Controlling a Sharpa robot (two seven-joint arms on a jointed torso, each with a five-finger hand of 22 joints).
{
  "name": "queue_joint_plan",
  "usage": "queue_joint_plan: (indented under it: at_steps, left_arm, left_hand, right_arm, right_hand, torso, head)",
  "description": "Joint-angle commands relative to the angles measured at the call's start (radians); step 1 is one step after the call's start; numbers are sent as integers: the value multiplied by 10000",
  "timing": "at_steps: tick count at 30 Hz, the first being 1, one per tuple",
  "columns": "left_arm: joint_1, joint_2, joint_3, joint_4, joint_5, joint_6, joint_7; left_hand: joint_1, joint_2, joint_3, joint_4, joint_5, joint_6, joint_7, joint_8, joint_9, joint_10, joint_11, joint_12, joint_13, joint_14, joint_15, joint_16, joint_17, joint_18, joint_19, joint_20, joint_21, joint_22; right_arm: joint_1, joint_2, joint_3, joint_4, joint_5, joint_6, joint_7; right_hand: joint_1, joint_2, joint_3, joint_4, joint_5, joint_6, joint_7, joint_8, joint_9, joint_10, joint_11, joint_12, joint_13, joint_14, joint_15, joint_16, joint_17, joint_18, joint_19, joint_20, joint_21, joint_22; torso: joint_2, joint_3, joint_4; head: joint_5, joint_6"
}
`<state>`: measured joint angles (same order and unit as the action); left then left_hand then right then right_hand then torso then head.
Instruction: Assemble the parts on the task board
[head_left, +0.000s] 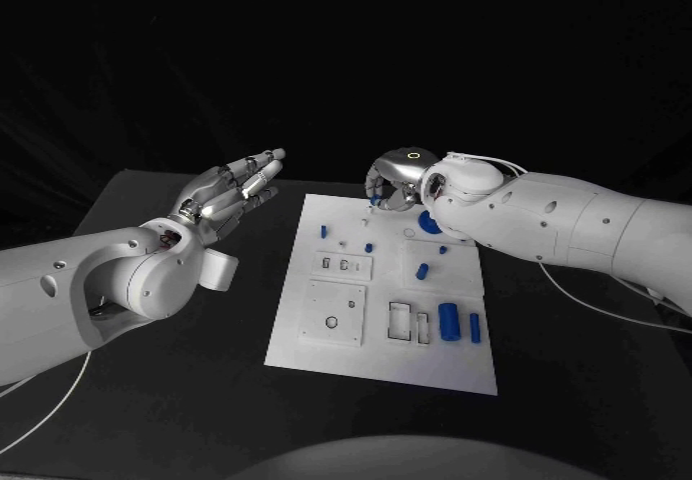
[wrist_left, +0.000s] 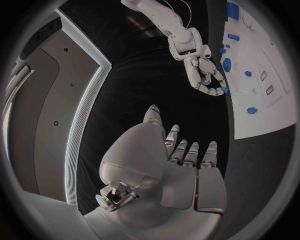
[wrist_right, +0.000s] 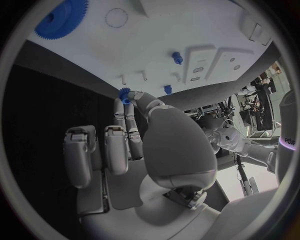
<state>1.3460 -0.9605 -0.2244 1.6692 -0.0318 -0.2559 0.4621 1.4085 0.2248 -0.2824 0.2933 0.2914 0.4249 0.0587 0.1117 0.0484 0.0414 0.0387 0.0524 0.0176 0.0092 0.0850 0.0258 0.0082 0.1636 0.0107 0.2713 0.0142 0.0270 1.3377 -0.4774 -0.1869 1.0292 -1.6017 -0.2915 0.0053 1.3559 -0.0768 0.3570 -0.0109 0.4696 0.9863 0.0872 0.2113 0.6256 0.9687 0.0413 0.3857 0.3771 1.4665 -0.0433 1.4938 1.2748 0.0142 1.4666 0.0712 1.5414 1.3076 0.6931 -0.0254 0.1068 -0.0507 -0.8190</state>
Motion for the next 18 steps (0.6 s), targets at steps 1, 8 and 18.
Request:
queue_joint_plan:
  at_steps: [1, 8, 18]
  left_arm:
    - [10, 13, 8, 42, -71, -235, 261]
    - [8, 73, 7, 19, -72, -116, 232]
    - [7, 80, 6, 5, -72, -50, 218]
  left_hand:
    - [55, -34, -34, -39, 71, -61, -7, -51, -9, -39, -80, 63, 0, -21, -123, -53, -16, 149, -19, -33, -48, -212]
    - [394, -40, 52, -30, 499, 4, 41, -45, -4, -57, -55, 105, 1, -25, -120, -41, -14, 153, -12, -24, -41, -207]
    - [524, -37, 86, -34, 681, 72, 99, -27, 2, -57, -7, 135, 4, -15, -65, -6, -5, 154, -6, -2, -35, -203]
  right_arm:
    - [-12, 265, 7, -356, 191, 346, 94]
    - [-50, 684, 13, -895, 283, 493, 129]
    - [-131, 798, 14, -1081, 214, 847, -8]
  right_hand:
    - [22, 25, 14, 26, -69, -95, -15, -73, -8, 104, -58, -49, 3, 155, -51, -66, -27, 20, 556, -70, -55, 2233]
    - [14, 21, 24, 38, -91, -149, -15, -127, -16, 98, -51, -98, -14, 129, -43, -81, -72, 28, 531, -63, -74, 2216]
    - [49, 19, 80, 23, -62, -223, -5, -228, -32, 67, -37, -212, -50, 39, -25, -142, -258, 52, 451, -48, -132, 2162]
  torso:
    - [68, -30, 87]
    - [115, -63, 142]
    - [92, -63, 132]
  head:
    - [-65, 32]
    - [-114, 67]
    - [-84, 16]
